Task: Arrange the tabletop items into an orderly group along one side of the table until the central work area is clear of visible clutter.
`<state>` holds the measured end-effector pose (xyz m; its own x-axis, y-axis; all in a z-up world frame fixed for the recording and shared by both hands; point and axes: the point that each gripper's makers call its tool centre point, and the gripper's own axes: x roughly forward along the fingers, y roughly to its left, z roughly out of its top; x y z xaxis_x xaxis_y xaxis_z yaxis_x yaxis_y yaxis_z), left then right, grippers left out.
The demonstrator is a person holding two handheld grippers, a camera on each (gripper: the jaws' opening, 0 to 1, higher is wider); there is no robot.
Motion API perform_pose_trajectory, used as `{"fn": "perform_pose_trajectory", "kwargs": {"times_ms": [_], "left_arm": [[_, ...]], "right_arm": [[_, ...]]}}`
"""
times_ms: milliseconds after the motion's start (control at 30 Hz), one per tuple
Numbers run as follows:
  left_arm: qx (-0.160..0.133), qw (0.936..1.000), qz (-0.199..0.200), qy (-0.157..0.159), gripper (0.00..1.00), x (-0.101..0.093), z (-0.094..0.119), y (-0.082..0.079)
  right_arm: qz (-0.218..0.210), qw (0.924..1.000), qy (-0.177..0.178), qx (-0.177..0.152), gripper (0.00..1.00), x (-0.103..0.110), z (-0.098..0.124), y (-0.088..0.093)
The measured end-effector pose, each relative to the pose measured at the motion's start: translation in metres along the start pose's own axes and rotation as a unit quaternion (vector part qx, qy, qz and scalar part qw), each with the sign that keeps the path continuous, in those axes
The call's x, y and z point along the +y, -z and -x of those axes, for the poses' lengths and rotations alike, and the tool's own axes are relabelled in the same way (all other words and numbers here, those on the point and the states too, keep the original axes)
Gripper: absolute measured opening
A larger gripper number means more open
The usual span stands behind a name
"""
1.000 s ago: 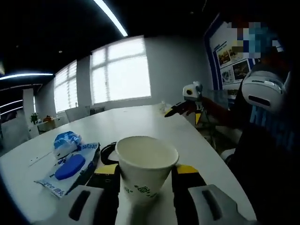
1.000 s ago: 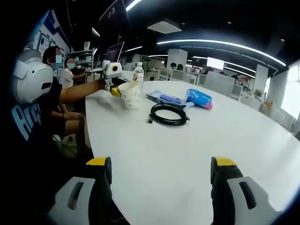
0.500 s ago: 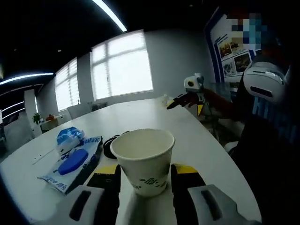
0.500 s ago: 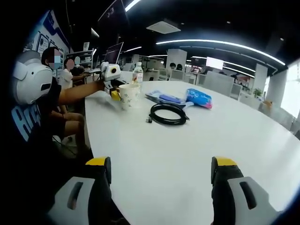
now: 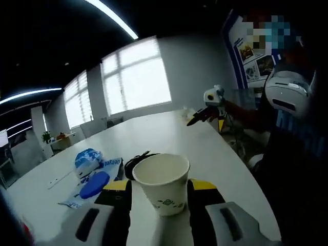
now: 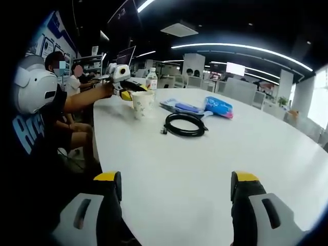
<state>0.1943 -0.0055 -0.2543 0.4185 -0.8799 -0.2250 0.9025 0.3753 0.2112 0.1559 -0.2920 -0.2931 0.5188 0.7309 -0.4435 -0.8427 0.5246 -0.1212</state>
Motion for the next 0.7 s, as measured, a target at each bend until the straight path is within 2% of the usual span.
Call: {"fn": "perform_pose_trajectory", "kwargs": {"times_ms": [300, 567, 700], "left_arm": [[-0.010, 0.9998, -0.016, 0.004, 0.42, -0.003, -0.001, -0.018], [-0.014, 0.9988, -0.030, 0.036, 0.35, -0.022, -0.011, -0.023], [-0.003, 0.9978, -0.042, 0.052, 0.24, -0.030, -0.015, -0.020]], "right_arm": [[-0.002, 1.0000, -0.001, 0.001, 0.84, 0.001, 0.001, 0.001], [-0.004, 1.0000, 0.000, 0.001, 0.85, 0.001, 0.003, 0.002], [-0.003, 1.0000, -0.001, 0.001, 0.85, 0.001, 0.003, 0.001]]}}
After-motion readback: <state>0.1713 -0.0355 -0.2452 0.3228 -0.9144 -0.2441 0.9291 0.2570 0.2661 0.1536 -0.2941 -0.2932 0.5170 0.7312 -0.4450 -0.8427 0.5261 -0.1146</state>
